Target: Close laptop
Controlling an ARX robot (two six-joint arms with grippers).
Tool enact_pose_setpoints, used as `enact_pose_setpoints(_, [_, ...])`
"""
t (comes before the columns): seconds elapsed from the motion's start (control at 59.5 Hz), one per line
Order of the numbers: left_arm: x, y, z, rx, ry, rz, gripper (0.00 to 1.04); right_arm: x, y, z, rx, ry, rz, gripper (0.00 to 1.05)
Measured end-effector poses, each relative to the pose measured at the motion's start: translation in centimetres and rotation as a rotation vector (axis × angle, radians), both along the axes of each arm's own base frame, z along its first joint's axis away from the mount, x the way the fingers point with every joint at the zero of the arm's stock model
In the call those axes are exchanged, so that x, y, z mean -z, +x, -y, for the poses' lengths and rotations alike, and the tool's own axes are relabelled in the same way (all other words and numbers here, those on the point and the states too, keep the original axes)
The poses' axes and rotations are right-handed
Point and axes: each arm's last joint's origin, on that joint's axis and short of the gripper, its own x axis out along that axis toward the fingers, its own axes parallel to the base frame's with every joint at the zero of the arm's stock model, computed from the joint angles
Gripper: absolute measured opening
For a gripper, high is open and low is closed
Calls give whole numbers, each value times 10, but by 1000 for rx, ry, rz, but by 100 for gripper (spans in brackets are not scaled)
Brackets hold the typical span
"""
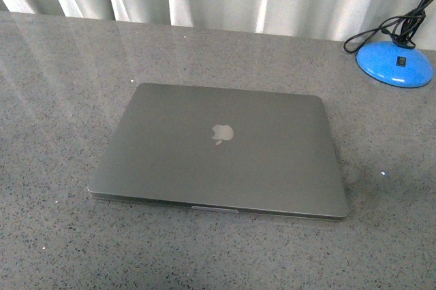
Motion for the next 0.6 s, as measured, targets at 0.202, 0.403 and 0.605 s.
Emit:
enact_pose_setpoints(0.202, [0,0,0,0,0,0,56,0,0,0,0,0,0,46])
enact_pose_setpoints(0.403, [0,0,0,0,0,0,97,0,0,0,0,0,0,86])
enact_pose_setpoints(0.605, [0,0,0,0,2,0,98,0,0,0,0,1,0,95])
